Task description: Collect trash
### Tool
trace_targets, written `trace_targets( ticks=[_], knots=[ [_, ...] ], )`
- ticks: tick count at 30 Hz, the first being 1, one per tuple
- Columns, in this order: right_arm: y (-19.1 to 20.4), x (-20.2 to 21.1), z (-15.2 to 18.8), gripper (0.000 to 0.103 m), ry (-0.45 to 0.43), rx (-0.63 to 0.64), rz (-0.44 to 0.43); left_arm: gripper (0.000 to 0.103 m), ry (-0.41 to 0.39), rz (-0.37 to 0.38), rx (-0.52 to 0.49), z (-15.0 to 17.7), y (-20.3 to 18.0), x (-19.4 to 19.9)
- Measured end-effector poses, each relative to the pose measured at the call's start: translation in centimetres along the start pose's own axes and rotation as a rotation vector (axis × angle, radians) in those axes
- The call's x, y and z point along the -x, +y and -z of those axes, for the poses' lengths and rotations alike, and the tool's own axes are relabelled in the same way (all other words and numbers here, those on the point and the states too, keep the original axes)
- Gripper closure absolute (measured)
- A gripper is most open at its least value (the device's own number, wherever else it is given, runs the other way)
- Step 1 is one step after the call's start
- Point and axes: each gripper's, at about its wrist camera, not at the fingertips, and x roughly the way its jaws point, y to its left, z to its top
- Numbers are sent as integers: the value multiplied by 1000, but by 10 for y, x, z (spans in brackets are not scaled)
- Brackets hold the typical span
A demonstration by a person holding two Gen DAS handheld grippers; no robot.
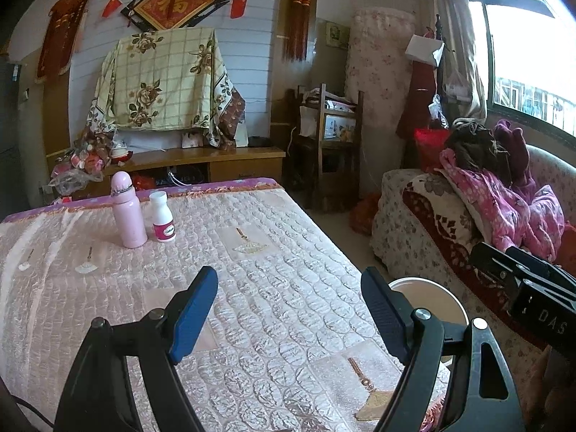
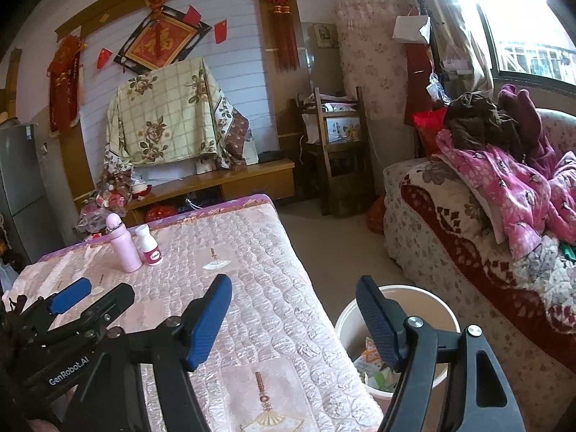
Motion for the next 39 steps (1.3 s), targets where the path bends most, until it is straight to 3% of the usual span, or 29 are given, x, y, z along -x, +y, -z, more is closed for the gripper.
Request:
trace_targets(
  ticks=[12, 39],
  knots=[
    [-12, 0, -1, 28, -6, 0, 83, 21, 17, 26, -21, -1, -11, -5],
    [-32, -3, 3, 28, 22, -31, 103, 21, 41, 63, -36, 1, -26, -14]
  ],
)
